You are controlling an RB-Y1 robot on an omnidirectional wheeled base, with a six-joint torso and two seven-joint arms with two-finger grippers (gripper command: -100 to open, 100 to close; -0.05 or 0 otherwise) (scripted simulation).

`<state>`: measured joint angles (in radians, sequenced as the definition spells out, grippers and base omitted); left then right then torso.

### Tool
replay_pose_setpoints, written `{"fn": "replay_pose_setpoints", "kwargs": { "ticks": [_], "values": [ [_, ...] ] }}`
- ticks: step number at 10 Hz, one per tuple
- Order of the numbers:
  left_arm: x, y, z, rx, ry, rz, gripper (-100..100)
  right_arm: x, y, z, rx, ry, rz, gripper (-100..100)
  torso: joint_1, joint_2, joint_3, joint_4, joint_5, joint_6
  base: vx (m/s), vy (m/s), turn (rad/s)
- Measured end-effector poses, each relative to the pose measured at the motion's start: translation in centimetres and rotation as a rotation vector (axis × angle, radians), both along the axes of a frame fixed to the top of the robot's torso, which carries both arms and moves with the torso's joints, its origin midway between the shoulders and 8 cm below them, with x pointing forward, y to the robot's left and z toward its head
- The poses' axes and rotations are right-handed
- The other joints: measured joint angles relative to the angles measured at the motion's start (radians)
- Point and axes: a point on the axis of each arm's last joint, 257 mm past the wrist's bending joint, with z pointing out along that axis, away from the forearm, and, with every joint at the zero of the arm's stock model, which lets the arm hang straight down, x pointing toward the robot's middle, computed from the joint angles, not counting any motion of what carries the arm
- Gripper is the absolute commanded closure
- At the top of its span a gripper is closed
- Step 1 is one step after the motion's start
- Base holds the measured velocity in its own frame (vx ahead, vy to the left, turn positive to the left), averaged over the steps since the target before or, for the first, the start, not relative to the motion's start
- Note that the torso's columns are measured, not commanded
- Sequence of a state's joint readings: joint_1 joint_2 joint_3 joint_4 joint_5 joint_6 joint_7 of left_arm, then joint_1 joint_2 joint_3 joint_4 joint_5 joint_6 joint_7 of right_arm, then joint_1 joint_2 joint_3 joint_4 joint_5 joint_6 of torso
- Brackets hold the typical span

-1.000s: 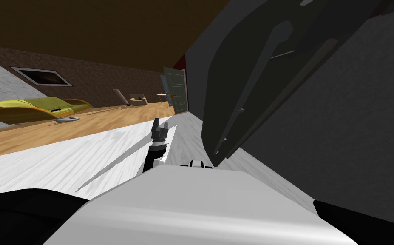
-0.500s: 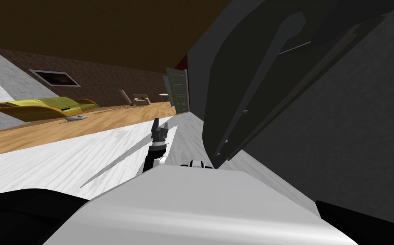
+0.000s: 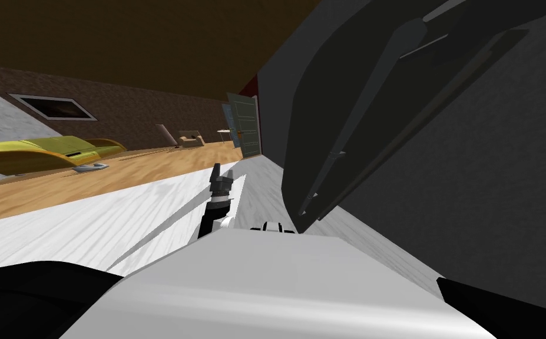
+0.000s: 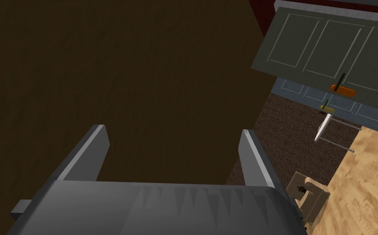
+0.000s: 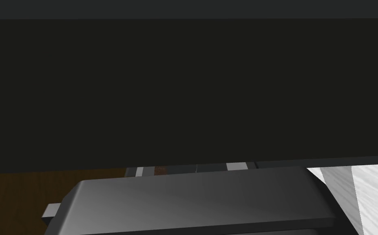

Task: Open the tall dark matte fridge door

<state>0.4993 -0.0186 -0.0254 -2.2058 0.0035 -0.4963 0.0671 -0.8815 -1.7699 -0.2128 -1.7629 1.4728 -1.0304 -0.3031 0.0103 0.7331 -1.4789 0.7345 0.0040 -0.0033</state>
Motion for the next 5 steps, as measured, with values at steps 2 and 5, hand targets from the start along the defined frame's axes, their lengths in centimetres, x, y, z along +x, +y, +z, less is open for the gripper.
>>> {"fn": "replay_pose_setpoints", "kwargs": {
  "ticks": [2, 5],
  "values": [
    [0.0, 0.0, 0.0, 0.0, 0.0, 0.0, 0, 0.2, -0.7, -0.1, 0.003, 0.006, -0.035, 100, -0.004, -0.001, -0.003, 0.0, 0.0, 0.0, -0.002, 0.35, -0.118],
    [0.0, 0.0, 0.0, 0.0, 0.0, 0.0, 0, 0.6, -1.9, -0.1, 0.008, 0.005, -0.09, 100, -0.009, 0.001, -0.001, 0.002, -0.001, 0.0, 0.017, 0.294, -0.118]
  ]
}}
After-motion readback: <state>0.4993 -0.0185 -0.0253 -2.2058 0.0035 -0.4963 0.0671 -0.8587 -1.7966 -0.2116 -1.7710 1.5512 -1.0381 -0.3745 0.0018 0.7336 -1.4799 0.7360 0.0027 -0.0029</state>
